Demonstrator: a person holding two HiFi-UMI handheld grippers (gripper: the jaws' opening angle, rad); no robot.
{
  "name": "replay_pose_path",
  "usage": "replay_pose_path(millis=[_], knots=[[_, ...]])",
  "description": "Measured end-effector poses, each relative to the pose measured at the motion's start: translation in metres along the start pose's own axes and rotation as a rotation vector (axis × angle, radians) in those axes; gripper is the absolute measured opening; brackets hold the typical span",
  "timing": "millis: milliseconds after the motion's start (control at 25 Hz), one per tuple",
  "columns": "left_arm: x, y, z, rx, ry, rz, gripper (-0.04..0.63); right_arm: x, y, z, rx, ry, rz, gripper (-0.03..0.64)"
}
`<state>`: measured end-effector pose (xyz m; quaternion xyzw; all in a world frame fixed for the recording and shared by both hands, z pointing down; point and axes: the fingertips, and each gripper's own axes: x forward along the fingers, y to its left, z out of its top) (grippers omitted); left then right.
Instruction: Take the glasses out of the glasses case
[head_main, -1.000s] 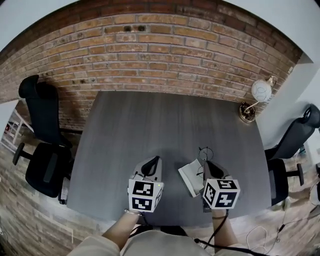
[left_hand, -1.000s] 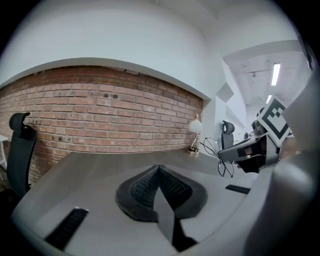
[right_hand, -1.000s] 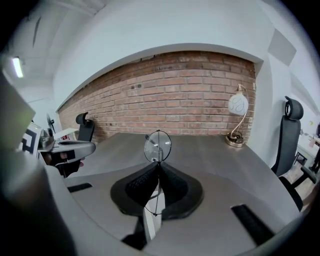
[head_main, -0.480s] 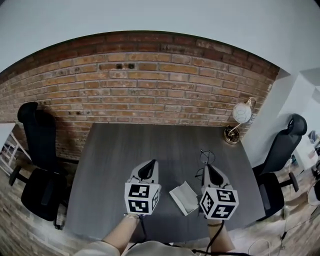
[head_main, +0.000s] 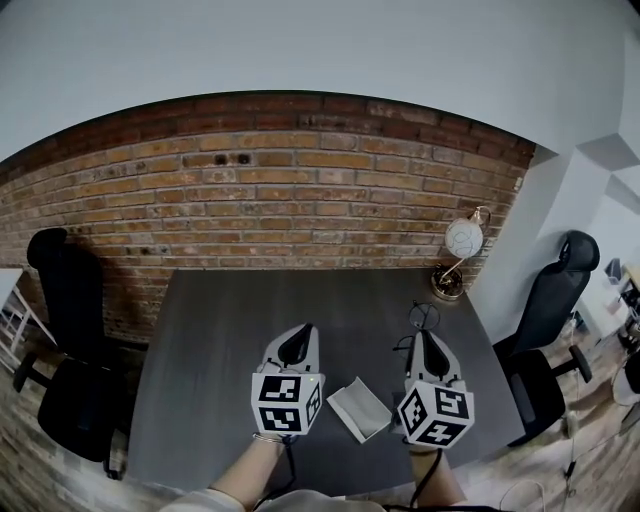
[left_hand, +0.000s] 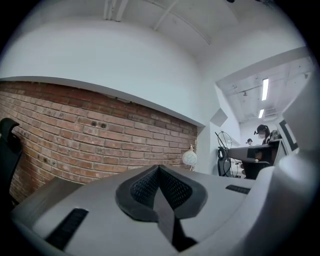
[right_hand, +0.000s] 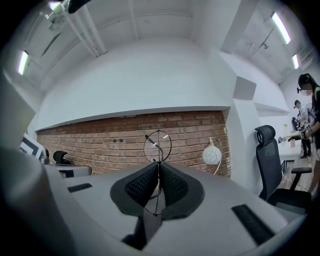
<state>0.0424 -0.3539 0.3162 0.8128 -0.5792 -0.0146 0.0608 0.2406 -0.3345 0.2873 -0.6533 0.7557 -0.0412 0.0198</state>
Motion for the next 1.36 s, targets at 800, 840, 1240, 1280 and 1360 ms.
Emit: replay_pose_path(millis=[800, 840, 1240, 1280, 1360], knots=[[0.017, -0.010, -0.015, -0.021, 0.031, -0.012, 0.017, 0.001, -0.017, -0.016, -0.034, 0.079, -0.003, 0.038], [0.018, -0.010, -0.016, -0.021, 0.032, -0.014, 0.017, 0.001, -0.017, -0.016, -0.034, 0.078, -0.003, 0.038], [0.020, -0.006, -0.020, -0.016, 0.041, -0.022, 0.017, 0.001, -0.016, -0.016, -0.032, 0.077, -0.013, 0.038], [0.020, -0.006, -0.020, -0.015, 0.042, -0.022, 0.017, 0.001, -0.016, -0.017, -0.031, 0.077, -0.014, 0.038], [0.021, -0.006, -0.020, -0.013, 0.042, -0.024, 0.017, 0.001, -0.017, -0.017, -0.031, 0.076, -0.016, 0.038]])
